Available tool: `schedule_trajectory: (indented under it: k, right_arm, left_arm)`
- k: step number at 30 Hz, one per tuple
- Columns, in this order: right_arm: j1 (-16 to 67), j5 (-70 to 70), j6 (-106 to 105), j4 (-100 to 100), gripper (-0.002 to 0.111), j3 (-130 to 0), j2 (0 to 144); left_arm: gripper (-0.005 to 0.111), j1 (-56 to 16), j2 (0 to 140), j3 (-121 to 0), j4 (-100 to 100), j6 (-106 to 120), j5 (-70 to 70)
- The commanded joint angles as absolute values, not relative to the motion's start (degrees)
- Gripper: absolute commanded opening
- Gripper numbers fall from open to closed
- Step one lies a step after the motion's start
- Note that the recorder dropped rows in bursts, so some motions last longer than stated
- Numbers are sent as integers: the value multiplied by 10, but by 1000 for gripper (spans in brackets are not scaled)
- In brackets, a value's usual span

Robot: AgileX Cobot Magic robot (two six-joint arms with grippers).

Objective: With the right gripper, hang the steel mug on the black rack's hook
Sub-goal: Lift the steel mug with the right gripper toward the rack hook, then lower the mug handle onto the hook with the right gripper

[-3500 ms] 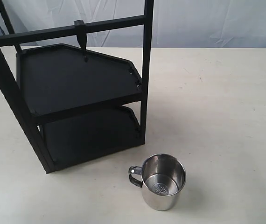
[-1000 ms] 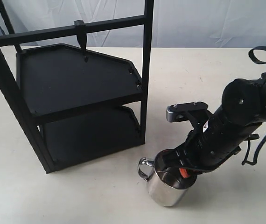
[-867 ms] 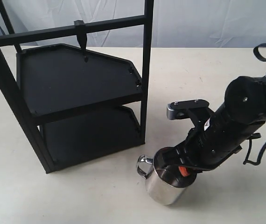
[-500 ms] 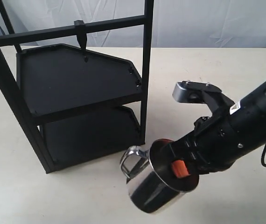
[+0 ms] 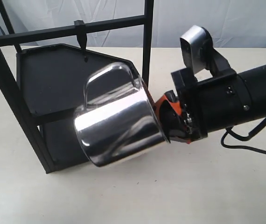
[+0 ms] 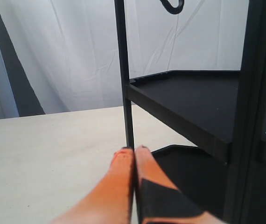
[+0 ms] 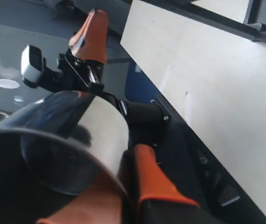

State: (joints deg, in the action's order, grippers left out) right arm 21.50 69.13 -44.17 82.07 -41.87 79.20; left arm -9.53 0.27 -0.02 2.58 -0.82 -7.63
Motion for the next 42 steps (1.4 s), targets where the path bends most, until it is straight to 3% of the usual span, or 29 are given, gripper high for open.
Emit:
schedule_trajectory:
  k: [1, 32, 35, 41, 42]
  right_arm:
    - [211, 700, -455, 911, -1, -421, 835]
    - [247, 594, -450, 942, -1, -489, 1006]
    - [247, 590, -452, 942, 9, -489, 1006]
    - [247, 595, -456, 942, 55, -489, 1006]
    - [247, 597, -456, 942, 58, -489, 1006]
  left_arm:
    - [2, -98, 0, 0, 26, -10, -73]
    - [2, -98, 0, 0, 26, -10, -73]
    - [2, -98, 0, 0, 26, -10, -73]
    - [2, -98, 0, 0, 26, -10, -73]
    - [2, -98, 0, 0, 26, -10, -73]
